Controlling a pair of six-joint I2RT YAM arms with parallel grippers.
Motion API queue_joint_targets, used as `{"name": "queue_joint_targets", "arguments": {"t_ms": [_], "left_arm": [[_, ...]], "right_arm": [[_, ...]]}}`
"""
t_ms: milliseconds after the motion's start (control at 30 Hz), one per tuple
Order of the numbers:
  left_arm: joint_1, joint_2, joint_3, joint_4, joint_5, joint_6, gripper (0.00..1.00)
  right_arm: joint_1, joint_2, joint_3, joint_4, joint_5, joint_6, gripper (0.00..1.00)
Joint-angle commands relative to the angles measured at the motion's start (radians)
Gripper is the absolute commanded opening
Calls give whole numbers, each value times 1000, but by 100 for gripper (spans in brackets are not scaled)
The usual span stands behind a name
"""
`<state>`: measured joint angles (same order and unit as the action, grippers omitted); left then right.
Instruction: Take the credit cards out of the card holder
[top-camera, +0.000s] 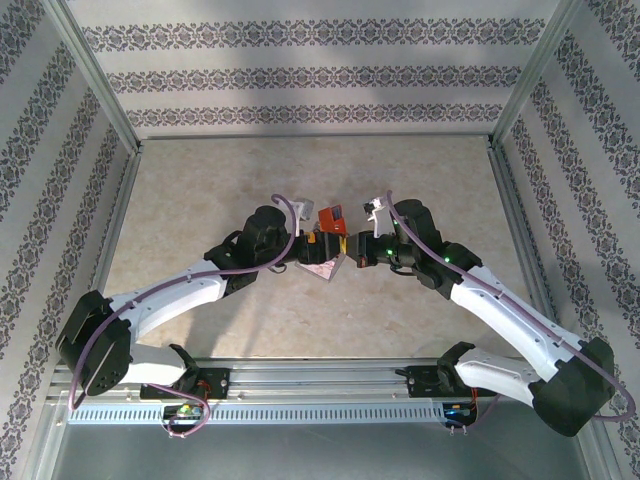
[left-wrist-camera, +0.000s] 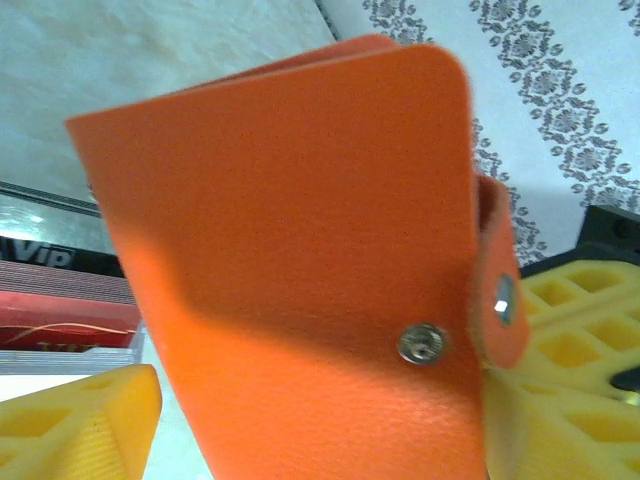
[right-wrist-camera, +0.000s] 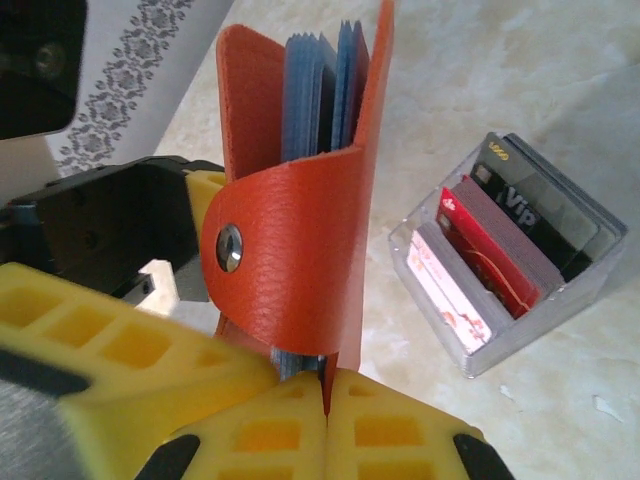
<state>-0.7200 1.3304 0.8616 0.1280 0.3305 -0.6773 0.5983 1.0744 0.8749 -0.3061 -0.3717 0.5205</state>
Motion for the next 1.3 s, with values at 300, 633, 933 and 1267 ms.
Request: {"name": "queue_joint_targets", "arguments": {"t_ms": [300, 633, 933, 1267], "left_arm": [[-8, -38, -9, -135, -183, 48, 79], [32, -132, -65, -177, -203, 54, 78], [89, -237, -128, -168, -149, 52, 82], [91, -298, -162, -28, -38, -4, 94]], "right_arm": [[6, -13, 6, 18, -42, -8, 0], [-33, -37, -16, 6, -56, -7, 0], [-65, -67, -36, 32, -104, 2, 0], [-65, -67, -44, 53, -105, 13, 0]]}}
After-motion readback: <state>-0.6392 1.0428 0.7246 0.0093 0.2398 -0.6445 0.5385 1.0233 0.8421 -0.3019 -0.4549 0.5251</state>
